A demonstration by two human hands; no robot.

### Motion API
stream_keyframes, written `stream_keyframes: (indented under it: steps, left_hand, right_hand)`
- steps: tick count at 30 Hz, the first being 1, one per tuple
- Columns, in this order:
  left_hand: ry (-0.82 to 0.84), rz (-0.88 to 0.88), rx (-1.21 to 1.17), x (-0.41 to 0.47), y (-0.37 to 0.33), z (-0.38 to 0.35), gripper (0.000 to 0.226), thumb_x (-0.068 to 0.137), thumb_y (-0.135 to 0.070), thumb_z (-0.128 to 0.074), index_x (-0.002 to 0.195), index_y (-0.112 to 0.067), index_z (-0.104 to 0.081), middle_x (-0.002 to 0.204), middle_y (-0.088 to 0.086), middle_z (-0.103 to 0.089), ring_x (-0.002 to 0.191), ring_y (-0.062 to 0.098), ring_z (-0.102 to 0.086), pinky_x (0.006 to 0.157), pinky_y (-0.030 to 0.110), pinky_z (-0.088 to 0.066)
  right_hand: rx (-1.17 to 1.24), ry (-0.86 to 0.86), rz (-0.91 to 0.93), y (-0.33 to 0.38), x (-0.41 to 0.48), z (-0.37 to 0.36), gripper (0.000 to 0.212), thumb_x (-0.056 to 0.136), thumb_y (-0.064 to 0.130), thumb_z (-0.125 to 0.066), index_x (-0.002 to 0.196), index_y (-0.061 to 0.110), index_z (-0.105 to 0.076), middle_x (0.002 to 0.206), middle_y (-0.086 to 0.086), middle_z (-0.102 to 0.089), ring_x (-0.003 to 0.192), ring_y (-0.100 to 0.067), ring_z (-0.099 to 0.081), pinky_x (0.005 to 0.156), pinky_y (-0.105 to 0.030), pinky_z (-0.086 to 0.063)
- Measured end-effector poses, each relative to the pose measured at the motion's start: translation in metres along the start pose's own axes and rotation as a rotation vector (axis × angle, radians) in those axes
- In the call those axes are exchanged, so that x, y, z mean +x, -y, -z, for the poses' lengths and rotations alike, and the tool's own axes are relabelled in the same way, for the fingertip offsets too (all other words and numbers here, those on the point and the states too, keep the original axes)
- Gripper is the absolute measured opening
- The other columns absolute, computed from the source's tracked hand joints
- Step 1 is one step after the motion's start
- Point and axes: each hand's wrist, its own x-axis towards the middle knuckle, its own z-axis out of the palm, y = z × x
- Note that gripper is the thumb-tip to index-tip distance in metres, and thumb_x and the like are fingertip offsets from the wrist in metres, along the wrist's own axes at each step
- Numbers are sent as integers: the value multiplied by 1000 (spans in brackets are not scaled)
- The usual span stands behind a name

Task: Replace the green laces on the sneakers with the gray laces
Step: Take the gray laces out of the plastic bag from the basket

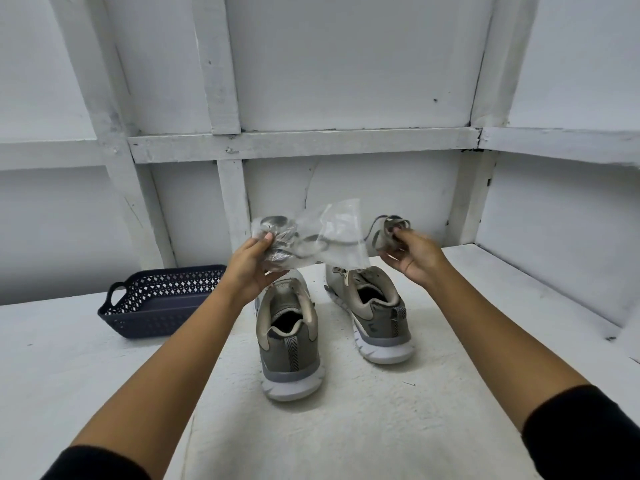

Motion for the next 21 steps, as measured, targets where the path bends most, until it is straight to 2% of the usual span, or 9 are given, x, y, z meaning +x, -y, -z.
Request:
stream_keyframes:
  steps: [3, 5, 7, 9, 13, 15, 17, 19, 21]
  left_hand:
    - [33, -6, 14, 1, 4, -10, 8, 95, -20, -52, 94, -17, -59, 75, -2, -70, 64, 14, -68, 58, 30, -58]
    - [34, -20, 14, 1, 3, -12, 9, 96, -19, -51, 93, -17, -59, 74, -2, -70, 63, 14, -68, 57, 31, -58]
    - [30, -39, 17, 1, 2, -10, 10, 96, -19, -51, 94, -17, -60, 77, 0, -69, 64, 15, -68, 56, 30, -58]
    - [13, -64, 26, 2, -1, -8, 10, 96, -18, -51, 95, -17, -61, 78, 1, -70, 65, 14, -69, 57, 30, -58]
    - [-28, -97, 3, 2, -6, -7, 11, 96, -17, -49, 95, -18, -61, 71, -3, -71, 61, 12, -68, 56, 30, -58]
    - [-27, -105, 1, 1, -8, -7, 12, 96, -17, -49, 95, -18, -61, 71, -3, -71, 60, 13, -68, 55, 30, -58]
    - [-11, -109, -3, -1, -9, -7, 12, 96, -17, -49, 96, -18, -61, 72, -2, -72, 61, 14, -69, 55, 31, -58]
    - [19, -110, -9, -4, -11, -8, 13, 96, -16, -49, 96, -18, -62, 74, -1, -72, 63, 15, -69, 58, 33, -59]
    - [50, -112, -9, -6, -12, -8, 13, 96, -15, -49, 98, -17, -62, 76, 1, -72, 65, 16, -69, 61, 34, -59]
  right_hand:
    - [-363, 138, 25, 1, -2, -4, 20, 95, 6, -48, 80, 16, -58, 69, -3, -55, 61, -17, -55, 61, -32, -49]
    - [-502, 229, 40, 0, -1, -5, 18, 94, 6, -50, 82, 16, -60, 81, -8, -54, 74, -21, -57, 65, -33, -47]
    - [-524, 247, 61, 1, -2, -8, 18, 94, 6, -50, 83, 16, -59, 79, -4, -60, 76, -19, -63, 65, -33, -47]
    - [-455, 229, 85, 2, -2, -11, 20, 94, 4, -49, 79, 15, -56, 68, 2, -61, 61, -14, -64, 65, -34, -48]
    - [-388, 276, 80, 1, -1, -15, 20, 94, 4, -51, 78, 16, -55, 82, -7, -57, 62, -18, -62, 68, -35, -53]
    - [-461, 304, 92, -2, -2, -16, 19, 94, 4, -51, 82, 17, -58, 79, -3, -56, 62, -14, -61, 65, -33, -52]
    - [-549, 315, 116, -5, -5, -20, 20, 95, 3, -49, 87, 17, -61, 72, 0, -56, 58, -9, -58, 54, -25, -51]
    - [-616, 306, 123, -8, -4, -25, 25, 95, 2, -46, 90, 19, -64, 73, -2, -55, 58, -12, -54, 44, -19, -44]
    - [-655, 318, 107, -11, -2, -27, 29, 95, 1, -43, 93, 19, -66, 76, -7, -54, 61, -17, -49, 41, -18, -39]
